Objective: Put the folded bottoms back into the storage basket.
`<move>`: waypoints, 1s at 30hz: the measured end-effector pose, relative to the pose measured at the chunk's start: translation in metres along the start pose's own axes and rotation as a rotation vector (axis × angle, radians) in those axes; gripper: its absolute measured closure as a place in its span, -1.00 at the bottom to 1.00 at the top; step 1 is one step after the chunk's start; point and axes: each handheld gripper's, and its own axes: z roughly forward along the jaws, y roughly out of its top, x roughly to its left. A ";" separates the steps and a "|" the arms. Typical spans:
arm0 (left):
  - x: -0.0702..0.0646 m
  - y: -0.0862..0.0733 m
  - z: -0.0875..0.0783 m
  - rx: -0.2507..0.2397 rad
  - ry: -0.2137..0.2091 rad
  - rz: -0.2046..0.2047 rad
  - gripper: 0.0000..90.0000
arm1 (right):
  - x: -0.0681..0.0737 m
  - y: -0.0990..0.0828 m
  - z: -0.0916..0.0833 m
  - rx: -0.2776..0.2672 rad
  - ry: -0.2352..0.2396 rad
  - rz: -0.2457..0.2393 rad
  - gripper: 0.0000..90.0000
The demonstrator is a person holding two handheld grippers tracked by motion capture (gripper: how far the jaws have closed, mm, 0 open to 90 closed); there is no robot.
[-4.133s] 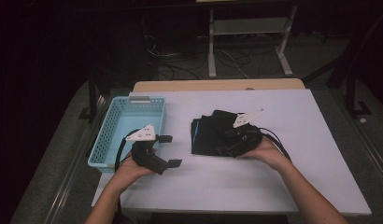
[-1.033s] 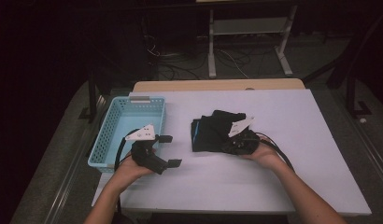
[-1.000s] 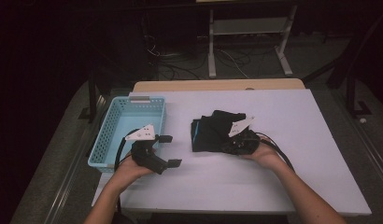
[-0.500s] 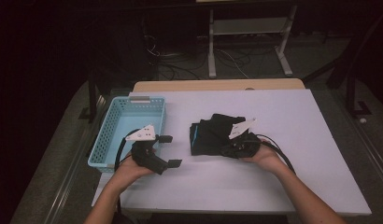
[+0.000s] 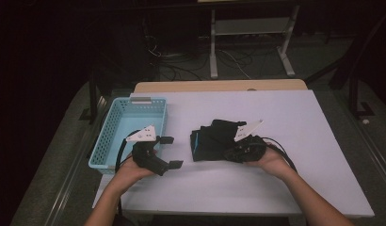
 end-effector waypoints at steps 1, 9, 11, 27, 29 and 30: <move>0.000 0.000 0.000 0.000 0.000 0.000 -1.00 | 0.000 0.000 0.000 0.000 0.000 0.000 0.83; 0.000 0.000 0.000 -0.001 0.000 0.000 -1.00 | 0.008 -0.001 -0.002 -0.001 0.010 -0.008 0.83; 0.000 0.000 0.000 -0.002 -0.001 -0.002 -1.00 | 0.011 -0.002 -0.002 -0.001 0.014 -0.005 0.83; 0.000 0.000 0.000 -0.003 0.002 -0.002 -1.00 | 0.032 -0.011 -0.002 0.017 0.034 -0.013 0.83; 0.000 0.000 0.000 0.000 0.002 0.001 -1.00 | 0.036 -0.012 -0.004 0.016 0.036 -0.015 0.83; 0.000 0.000 0.000 0.000 0.002 0.001 -1.00 | 0.036 -0.012 -0.004 0.016 0.036 -0.015 0.83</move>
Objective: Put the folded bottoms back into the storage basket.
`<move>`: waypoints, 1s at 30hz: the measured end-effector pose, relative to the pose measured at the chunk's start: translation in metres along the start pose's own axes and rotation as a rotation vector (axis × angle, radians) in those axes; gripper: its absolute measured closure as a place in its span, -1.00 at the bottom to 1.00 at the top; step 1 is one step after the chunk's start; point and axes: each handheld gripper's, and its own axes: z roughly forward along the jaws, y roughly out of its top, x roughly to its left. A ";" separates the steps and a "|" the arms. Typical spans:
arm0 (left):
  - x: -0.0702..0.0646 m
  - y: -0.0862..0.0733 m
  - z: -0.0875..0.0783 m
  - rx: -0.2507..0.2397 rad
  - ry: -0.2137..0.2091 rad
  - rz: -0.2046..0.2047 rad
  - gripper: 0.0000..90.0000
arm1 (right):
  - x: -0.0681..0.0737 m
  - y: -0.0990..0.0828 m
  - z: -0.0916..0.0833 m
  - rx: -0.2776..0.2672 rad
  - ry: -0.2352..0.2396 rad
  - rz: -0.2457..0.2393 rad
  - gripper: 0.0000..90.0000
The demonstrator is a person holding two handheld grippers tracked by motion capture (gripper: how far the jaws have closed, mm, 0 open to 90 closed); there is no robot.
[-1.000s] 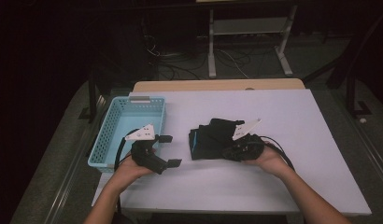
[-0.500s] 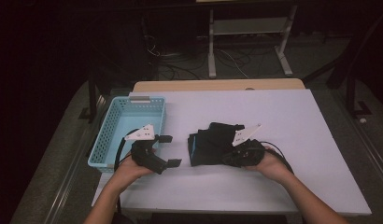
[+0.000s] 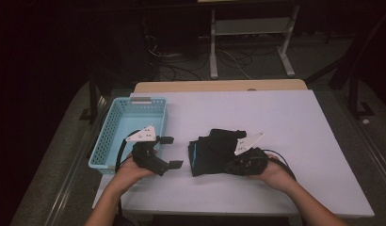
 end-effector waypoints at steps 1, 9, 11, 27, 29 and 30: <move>0.000 0.000 0.000 0.000 0.000 0.000 -1.00 | 0.001 -0.001 -0.001 -0.003 0.003 -0.004 0.83; 0.000 0.000 0.000 -0.002 0.001 -0.002 -1.00 | 0.011 -0.007 -0.003 -0.002 0.017 0.000 0.83; 0.000 0.000 0.000 -0.003 0.001 -0.004 -1.00 | 0.011 -0.008 -0.004 -0.001 0.017 0.000 0.83; -0.001 0.000 0.001 0.003 0.004 0.002 -1.00 | 0.026 -0.019 -0.001 0.012 0.039 -0.023 0.82; -0.001 0.000 0.001 0.005 0.004 0.005 -1.00 | 0.027 -0.020 -0.001 0.010 0.045 -0.026 0.82; -0.001 0.000 0.001 0.006 0.004 0.005 -1.00 | 0.027 -0.021 -0.001 0.012 0.049 -0.027 0.82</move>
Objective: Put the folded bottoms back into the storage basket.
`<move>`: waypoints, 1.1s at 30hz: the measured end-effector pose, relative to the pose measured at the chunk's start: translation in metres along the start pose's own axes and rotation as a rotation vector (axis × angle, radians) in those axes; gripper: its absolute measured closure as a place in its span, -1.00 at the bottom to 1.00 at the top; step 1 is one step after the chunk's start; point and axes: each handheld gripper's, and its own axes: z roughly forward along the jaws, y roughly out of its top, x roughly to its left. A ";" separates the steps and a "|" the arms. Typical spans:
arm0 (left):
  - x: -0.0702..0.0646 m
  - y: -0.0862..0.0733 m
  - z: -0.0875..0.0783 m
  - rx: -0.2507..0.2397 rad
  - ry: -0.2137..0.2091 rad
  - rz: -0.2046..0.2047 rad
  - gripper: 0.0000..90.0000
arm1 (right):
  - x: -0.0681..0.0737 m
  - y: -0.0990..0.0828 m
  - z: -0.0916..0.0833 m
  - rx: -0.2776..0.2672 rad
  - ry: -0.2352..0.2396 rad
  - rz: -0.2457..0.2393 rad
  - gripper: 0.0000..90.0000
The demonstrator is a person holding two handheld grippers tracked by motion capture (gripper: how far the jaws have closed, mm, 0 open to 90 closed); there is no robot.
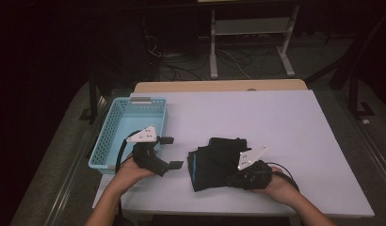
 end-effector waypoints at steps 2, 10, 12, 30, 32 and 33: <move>0.000 0.000 0.000 0.000 0.001 -0.003 -1.00 | 0.000 -0.002 0.001 0.000 0.017 0.007 0.77; 0.000 0.000 0.000 0.001 0.004 -0.001 -1.00 | -0.003 -0.001 -0.008 -0.056 0.013 0.052 0.29; 0.000 0.000 0.000 0.001 0.004 -0.003 -1.00 | -0.004 -0.001 -0.010 -0.061 0.015 0.057 0.27; 0.001 0.000 0.000 -0.004 0.003 -0.011 -1.00 | -0.016 -0.015 -0.044 -0.140 -0.094 0.116 -0.39; 0.001 0.000 0.000 -0.004 0.004 -0.010 -1.00 | -0.016 -0.019 -0.048 -0.153 -0.114 0.129 -0.48; 0.001 0.000 0.000 -0.003 0.004 -0.010 -1.00 | -0.016 -0.021 -0.049 -0.160 -0.126 0.135 -0.53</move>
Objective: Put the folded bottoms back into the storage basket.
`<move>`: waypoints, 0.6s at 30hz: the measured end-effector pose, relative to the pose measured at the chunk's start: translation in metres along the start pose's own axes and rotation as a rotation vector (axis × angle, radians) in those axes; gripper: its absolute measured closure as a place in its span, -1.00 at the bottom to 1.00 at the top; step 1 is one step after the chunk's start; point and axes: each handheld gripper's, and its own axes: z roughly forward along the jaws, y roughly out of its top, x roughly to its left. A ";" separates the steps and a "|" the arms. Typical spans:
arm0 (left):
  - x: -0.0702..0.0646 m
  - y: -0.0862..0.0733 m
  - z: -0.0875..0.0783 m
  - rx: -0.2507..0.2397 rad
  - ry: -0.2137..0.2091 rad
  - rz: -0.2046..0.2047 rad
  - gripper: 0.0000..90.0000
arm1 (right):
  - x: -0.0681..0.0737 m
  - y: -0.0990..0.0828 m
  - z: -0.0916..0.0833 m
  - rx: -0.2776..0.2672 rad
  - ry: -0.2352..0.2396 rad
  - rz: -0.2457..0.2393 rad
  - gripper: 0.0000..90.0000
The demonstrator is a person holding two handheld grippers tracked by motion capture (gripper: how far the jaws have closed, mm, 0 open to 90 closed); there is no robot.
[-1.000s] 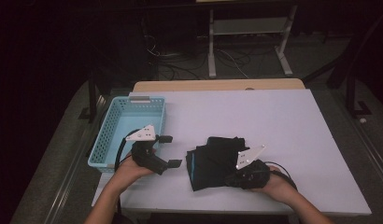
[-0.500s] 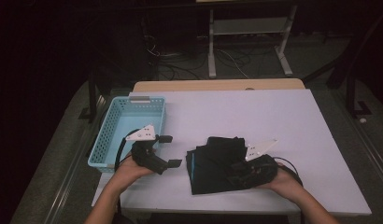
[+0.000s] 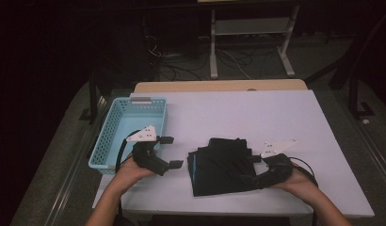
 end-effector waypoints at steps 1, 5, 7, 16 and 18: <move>0.000 0.000 0.000 0.000 0.000 0.000 -1.00 | 0.000 -0.001 -0.002 -0.005 -0.009 0.006 -0.58; 0.000 0.000 0.000 0.001 0.002 0.000 -1.00 | 0.000 -0.007 -0.006 -0.007 -0.030 0.021 -0.68; 0.000 0.000 0.000 0.001 0.002 0.000 -1.00 | -0.001 -0.009 -0.008 -0.011 -0.037 0.028 -0.72; 0.000 0.000 0.000 -0.001 0.003 -0.004 -1.00 | 0.000 -0.024 -0.016 -0.022 -0.062 0.043 -0.96; 0.000 0.001 0.000 -0.002 0.006 -0.006 -1.00 | 0.001 -0.028 -0.018 -0.026 -0.064 0.046 -0.96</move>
